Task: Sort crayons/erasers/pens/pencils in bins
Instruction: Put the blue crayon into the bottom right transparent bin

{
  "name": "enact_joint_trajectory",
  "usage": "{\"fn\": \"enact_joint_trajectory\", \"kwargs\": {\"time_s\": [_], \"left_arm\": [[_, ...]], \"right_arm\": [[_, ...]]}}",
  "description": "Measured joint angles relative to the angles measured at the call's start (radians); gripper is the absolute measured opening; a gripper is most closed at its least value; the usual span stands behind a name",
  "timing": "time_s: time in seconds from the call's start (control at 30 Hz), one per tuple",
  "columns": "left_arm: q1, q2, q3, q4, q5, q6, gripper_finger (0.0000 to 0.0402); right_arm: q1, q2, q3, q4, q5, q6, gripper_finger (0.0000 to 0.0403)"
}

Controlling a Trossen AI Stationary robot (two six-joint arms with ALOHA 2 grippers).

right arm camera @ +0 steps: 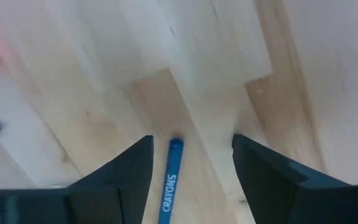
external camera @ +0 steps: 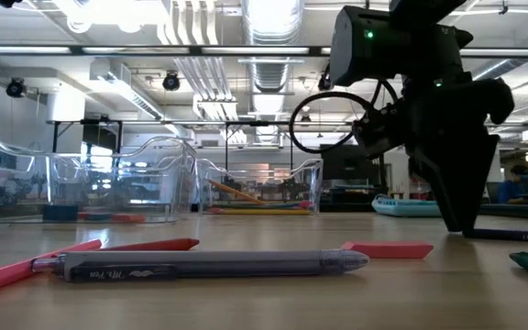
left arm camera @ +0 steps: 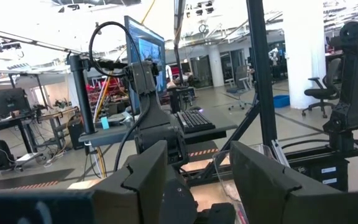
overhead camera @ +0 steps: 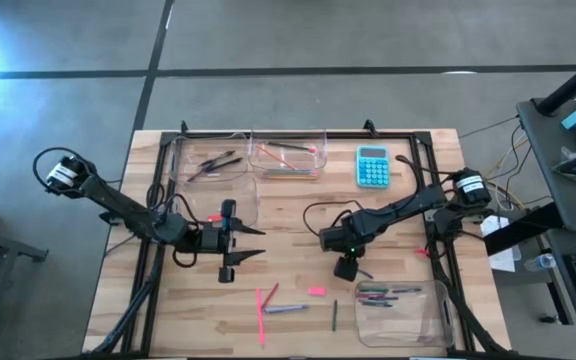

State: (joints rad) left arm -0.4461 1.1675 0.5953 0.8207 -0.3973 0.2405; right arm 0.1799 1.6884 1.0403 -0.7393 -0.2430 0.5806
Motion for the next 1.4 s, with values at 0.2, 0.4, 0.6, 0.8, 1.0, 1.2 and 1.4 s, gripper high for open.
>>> {"fn": "enact_joint_trajectory", "kwargs": {"time_s": [0.2,0.4,0.6,0.8,1.0,1.2,1.4], "left_arm": [[0.000,0.000,0.000,0.000,0.000,0.000,0.0161],[0.000,0.000,0.000,0.000,0.000,0.001,0.0161],[0.000,0.000,0.000,0.000,0.000,0.002,0.0161],[0.000,0.000,0.000,0.000,0.000,0.002,0.0161],[0.000,0.000,0.000,0.000,0.000,0.002,0.0161],[0.000,0.000,0.000,0.000,0.000,0.002,0.0161],[0.000,0.000,0.000,0.000,0.000,0.002,0.0161]], "right_arm": [[0.003,0.029,0.004,0.014,-0.004,-0.007,0.0208],[0.009,0.045,0.004,-0.028,0.005,-0.030,0.0208],[0.014,0.042,0.014,-0.073,0.003,-0.025,0.0208],[0.042,0.046,0.015,-0.073,0.034,-0.024,0.0208],[0.085,0.046,0.015,-0.074,0.118,-0.045,0.0207],[0.095,0.046,0.014,-0.080,0.178,-0.069,0.0207],[0.085,0.046,0.014,-0.086,0.191,-0.072,0.0197]]}}
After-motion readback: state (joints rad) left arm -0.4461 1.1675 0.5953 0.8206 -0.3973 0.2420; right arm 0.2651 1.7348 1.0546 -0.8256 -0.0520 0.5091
